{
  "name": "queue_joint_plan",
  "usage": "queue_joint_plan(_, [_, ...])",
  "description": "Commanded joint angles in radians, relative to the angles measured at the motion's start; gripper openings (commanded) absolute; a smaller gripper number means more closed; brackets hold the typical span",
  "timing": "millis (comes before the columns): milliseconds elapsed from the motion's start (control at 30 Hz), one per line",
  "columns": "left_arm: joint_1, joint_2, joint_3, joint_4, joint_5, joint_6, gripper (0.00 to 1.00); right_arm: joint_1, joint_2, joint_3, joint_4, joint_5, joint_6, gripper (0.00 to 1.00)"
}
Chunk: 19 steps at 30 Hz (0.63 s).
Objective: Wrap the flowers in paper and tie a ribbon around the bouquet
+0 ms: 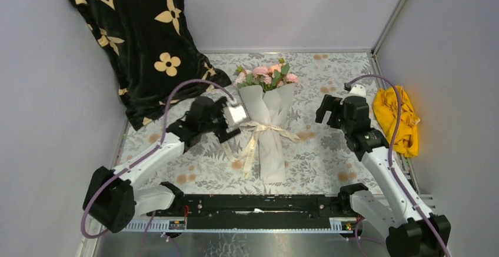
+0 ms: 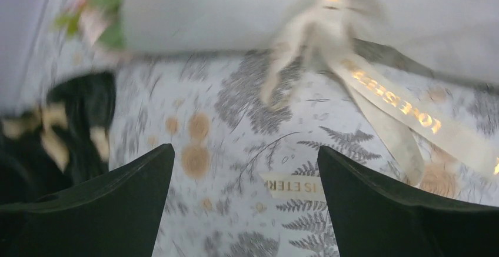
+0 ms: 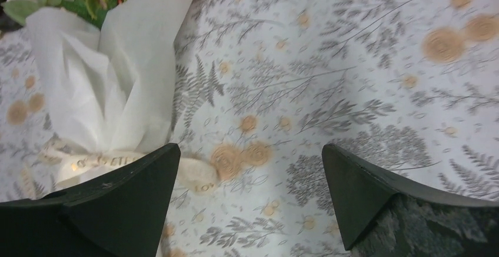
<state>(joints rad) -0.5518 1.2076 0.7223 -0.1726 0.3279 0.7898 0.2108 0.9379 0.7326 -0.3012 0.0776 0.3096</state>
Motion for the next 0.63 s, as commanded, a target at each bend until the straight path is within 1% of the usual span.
queue_joint_plan(0, [0.152,-0.104,-0.031,0.101,-0.182,-0.679,0.99,-0.004,-0.132,-0.098,0.152,0.16,-0.085,1.0])
queue_joint_plan(67, [0.249,-0.165,-0.095,0.148,-0.216,-0.835,0.99,-0.004,-0.199,-0.179,0.251,0.194,-0.092,1.0])
queue_joint_plan(100, [0.295,-0.19,-0.125,0.165,-0.237,-0.889,0.99,-0.004,-0.232,-0.219,0.307,0.219,-0.092,1.0])
queue_joint_plan(167, [0.364,-0.238,-0.193,0.225,-0.285,-0.956,0.99,-0.003,-0.286,-0.29,0.404,0.305,-0.06,1.0])
queue_joint_plan(233, [0.424,-0.288,-0.267,0.285,-0.356,-0.994,0.99,-0.003,-0.33,-0.331,0.441,0.362,-0.018,1.0])
queue_joint_plan(367, [0.505,-0.363,-0.397,0.407,-0.428,-1.024,0.99,-0.003,-0.388,-0.366,0.466,0.42,0.024,1.0])
queue_joint_plan(433, [0.522,-0.388,-0.439,0.442,-0.438,-1.023,0.99,-0.003,-0.388,-0.38,0.49,0.495,0.087,0.99])
queue_joint_plan(500, [0.535,-0.406,-0.466,0.466,-0.417,-1.017,0.99,-0.004,-0.354,-0.345,0.44,0.561,0.153,0.99])
queue_joint_plan(600, [0.546,-0.428,-0.479,0.499,-0.394,-1.008,0.99,-0.004,-0.306,-0.292,0.351,0.561,0.152,0.99])
